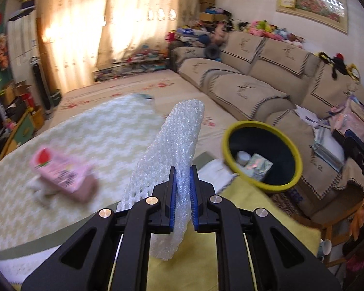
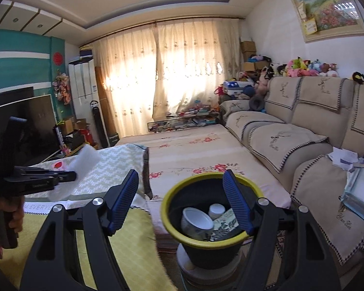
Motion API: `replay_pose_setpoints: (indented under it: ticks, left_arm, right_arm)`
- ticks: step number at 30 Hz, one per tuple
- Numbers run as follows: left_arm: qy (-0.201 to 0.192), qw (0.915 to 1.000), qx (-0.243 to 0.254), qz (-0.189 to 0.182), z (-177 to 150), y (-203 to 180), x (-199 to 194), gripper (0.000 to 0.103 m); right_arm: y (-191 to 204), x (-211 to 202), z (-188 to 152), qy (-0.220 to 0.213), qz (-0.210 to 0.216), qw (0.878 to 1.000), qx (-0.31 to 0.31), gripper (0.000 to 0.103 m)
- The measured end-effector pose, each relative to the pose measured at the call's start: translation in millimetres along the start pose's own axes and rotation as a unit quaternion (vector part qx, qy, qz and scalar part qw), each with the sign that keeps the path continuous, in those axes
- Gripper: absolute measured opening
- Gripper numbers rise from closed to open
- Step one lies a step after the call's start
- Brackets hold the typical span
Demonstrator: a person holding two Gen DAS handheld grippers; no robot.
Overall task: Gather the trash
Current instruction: 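Carry the mesh sleeve with the left gripper into the bin and release, then move the right gripper to the pink milk carton and grasp it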
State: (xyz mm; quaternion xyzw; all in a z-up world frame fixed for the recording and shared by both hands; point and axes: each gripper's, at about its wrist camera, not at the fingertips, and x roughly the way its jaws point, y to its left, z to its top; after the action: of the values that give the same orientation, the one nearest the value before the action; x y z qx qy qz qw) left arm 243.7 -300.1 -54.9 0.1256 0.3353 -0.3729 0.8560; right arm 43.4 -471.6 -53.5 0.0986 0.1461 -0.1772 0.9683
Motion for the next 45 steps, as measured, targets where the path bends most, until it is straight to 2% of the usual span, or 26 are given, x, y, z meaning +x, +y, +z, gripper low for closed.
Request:
replay_pose_setpoints:
  ticks: [7, 14, 15, 16, 18, 20, 23, 26, 32, 39, 43, 45]
  left_arm:
    - [0.043, 0.995, 0.03, -0.085, 43, -80, 84, 0.011]
    - [0.074, 0.9897, 0.049, -0.112, 65, -138, 152, 0.013]
    - [0.077, 0.9899, 0.047, -0.109, 67, -143, 159, 0.02]
    - [0.079, 0.99, 0.044, -0.109, 70, -146, 169, 0.038]
    - [0.075, 0.9909, 0.036, -0.106, 73, -152, 176, 0.059]
    - [0.066, 0.9926, 0.037, -0.095, 74, -155, 176, 0.06]
    - [0.059, 0.9934, 0.028, -0.094, 70, -147, 167, 0.061]
    - [0.035, 0.9958, 0.022, -0.081, 63, -130, 141, 0.065]
    - [-0.017, 0.9989, 0.001, -0.042, 45, -81, 76, 0.082]
    - [-0.051, 0.9968, -0.053, 0.031, 4, 7, -3, 0.091]
    - [-0.062, 0.9904, -0.084, 0.09, -23, 63, -44, 0.093]
    - [-0.067, 0.9843, -0.101, 0.128, -38, 92, -62, 0.095]
  right_arm:
    - [-45, -4, -2, -0.001, -0.034, 0.999, 0.032, 0.068]
    - [-69, -3, -3, -0.001, -0.06, 0.997, 0.052, 0.068]
    - [-71, -3, -3, 0.001, -0.062, 0.997, 0.054, 0.068]
    - [-72, -1, -4, 0.003, -0.063, 0.996, 0.056, 0.068]
    - [-74, 1, -3, 0.002, -0.063, 0.996, 0.06, 0.068]
    - [-75, 2, -2, 0.001, -0.064, 0.996, 0.059, 0.068]
    - [-73, 1, -3, 0.0, -0.063, 0.996, 0.061, 0.068]
    - [-67, 1, -3, 0.0, -0.061, 0.996, 0.06, 0.068]
    - [-53, 5, 0, 0.005, -0.047, 0.998, 0.048, 0.068]
    - [-13, 17, 7, 0.018, 0.002, 1.0, 0.023, 0.069]
    - [25, 29, 13, 0.029, 0.063, 0.998, 0.007, 0.069]
    - [43, 34, 16, 0.033, 0.088, 0.996, -0.001, 0.069]
